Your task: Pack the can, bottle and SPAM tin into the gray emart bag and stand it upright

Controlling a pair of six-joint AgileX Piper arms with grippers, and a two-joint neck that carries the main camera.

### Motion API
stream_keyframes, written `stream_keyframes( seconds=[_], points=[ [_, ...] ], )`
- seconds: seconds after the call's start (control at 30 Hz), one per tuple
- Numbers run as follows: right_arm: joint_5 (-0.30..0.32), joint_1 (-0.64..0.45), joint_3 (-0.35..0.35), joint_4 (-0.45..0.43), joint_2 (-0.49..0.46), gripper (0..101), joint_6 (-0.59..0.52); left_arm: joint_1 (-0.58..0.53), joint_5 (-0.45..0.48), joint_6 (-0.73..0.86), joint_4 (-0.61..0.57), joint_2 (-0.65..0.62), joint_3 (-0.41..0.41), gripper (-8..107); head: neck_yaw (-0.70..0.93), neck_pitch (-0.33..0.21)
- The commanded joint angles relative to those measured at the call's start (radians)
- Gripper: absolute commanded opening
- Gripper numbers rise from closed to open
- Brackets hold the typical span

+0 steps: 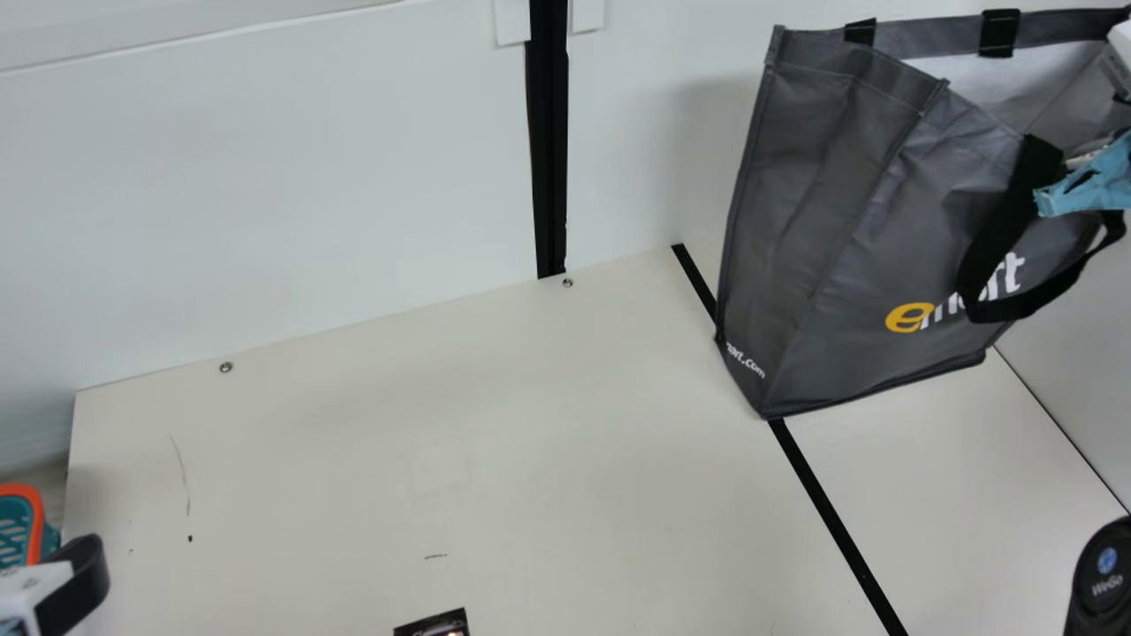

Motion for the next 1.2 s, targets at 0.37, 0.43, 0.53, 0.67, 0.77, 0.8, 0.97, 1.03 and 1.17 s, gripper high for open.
stream_keyframes(
  seconds=[0.37, 0.43, 0.53, 0.67, 0.77, 0.8, 0.97, 1.03, 1.17],
  points=[
    [-0.001, -0.041, -0.031, 0.048, 0.007, 30, -0.017, 0.000, 0.000, 0.000, 0.000, 0.000, 0.000, 90, -0.001, -0.023],
    [-0.001, -0.041, -0.042, 0.059, 0.006, 37, -0.020, 0.000, 0.000, 0.000, 0.000, 0.000, 0.000, 90, -0.001, -0.023],
    [-0.001, -0.038, -0.061, 0.075, 0.003, 47, -0.026, 0.000, 0.000, 0.000, 0.000, 0.000, 0.000, 90, -0.001, -0.023],
    [-0.001, -0.029, -0.089, 0.096, -0.002, 60, -0.034, 0.000, 0.000, 0.000, 0.000, 0.000, 0.000, 90, -0.001, -0.023],
    [-0.001, -0.021, -0.109, 0.112, -0.007, 70, -0.040, 0.000, 0.000, 0.000, 0.000, 0.000, 0.000, 90, -0.001, -0.023],
    [-0.001, -0.017, -0.116, 0.116, -0.009, 73, -0.042, 0.000, 0.000, 0.000, 0.000, 0.000, 0.000, 90, -0.001, -0.023],
    [-0.001, 0.001, -0.153, 0.137, -0.016, 90, -0.050, 0.000, 0.000, 0.000, 0.000, 0.000, 0.000, 90, -0.001, -0.023],
    [-0.001, 0.008, -0.167, 0.144, -0.019, 95, -0.054, 0.000, 0.000, 0.000, 0.000, 0.000, 0.000, 90, -0.001, -0.023],
    [-0.001, 0.023, -0.197, 0.156, -0.021, 95, -0.060, 0.000, 0.000, 0.000, 0.000, 0.000, 0.000, 90, -0.001, -0.023]
  ],
)
